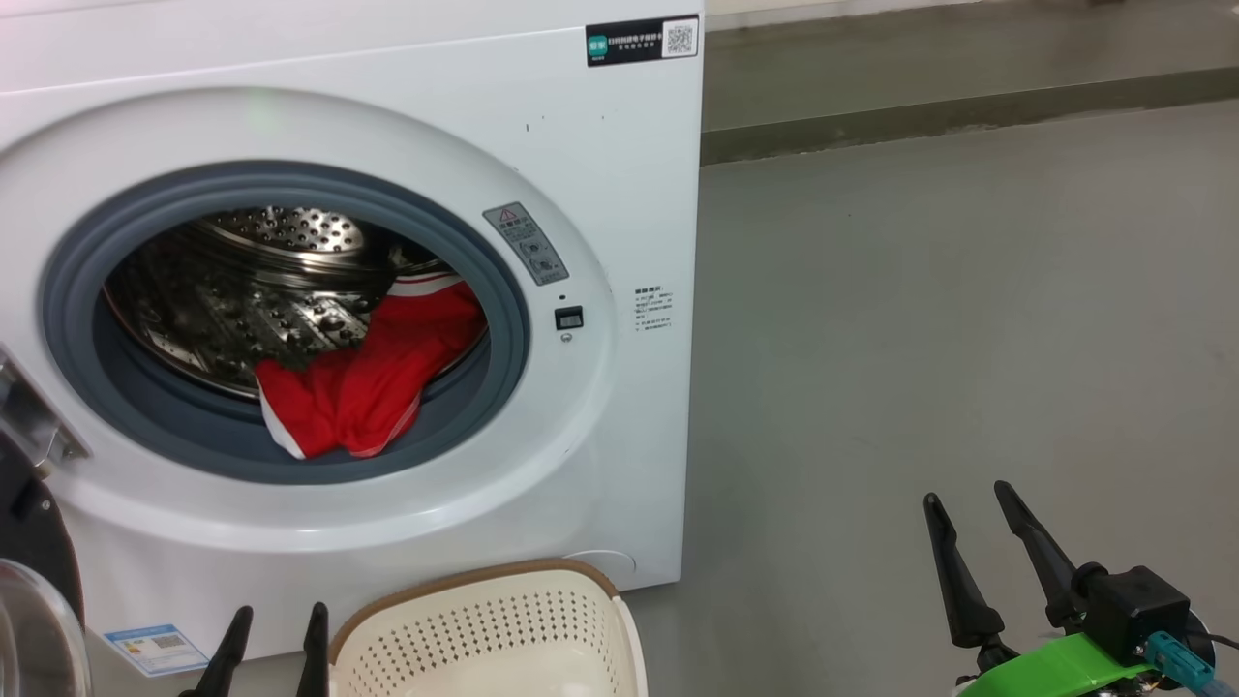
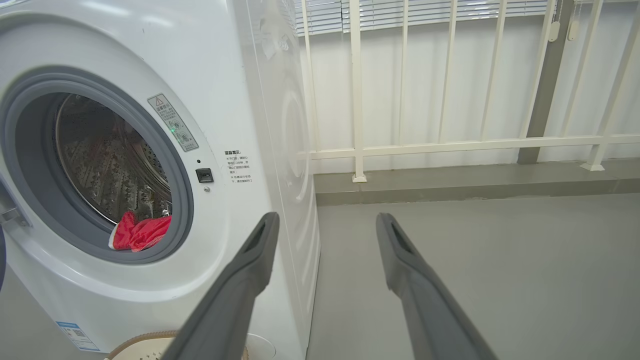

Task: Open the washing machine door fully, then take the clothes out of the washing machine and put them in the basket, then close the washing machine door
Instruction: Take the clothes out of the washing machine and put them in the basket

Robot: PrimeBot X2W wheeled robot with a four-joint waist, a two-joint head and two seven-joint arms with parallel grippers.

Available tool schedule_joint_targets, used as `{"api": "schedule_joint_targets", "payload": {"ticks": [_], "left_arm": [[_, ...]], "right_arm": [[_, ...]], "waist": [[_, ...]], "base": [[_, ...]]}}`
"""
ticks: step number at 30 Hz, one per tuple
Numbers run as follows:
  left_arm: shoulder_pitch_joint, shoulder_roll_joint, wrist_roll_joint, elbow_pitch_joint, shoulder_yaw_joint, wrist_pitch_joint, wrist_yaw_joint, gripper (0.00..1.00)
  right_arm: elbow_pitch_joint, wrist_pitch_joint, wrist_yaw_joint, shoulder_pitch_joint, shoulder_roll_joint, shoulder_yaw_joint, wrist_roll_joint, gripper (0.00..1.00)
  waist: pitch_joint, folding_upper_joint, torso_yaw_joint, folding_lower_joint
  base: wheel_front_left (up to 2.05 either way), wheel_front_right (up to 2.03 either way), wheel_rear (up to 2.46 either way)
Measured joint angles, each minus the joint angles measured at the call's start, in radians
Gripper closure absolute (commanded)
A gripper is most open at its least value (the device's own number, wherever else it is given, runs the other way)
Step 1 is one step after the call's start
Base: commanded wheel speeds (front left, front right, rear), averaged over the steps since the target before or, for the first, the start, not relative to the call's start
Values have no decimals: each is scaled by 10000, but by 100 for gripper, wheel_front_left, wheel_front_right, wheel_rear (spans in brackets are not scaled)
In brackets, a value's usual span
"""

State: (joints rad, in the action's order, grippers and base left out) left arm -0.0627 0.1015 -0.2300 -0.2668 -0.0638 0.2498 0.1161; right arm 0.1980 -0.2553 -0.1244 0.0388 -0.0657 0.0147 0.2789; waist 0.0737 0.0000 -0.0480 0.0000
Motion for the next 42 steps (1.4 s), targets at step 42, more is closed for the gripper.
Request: {"api": "schedule_joint_targets", "payload": {"ticks": [42], "left_arm": [[726,-188,272,84,-236,0,-282,0]], "right_arm": [[0,0,0,-17,-17,56,13,0]], "waist": [[-530,0,134,0]], "base": [[4,-4,0]]}}
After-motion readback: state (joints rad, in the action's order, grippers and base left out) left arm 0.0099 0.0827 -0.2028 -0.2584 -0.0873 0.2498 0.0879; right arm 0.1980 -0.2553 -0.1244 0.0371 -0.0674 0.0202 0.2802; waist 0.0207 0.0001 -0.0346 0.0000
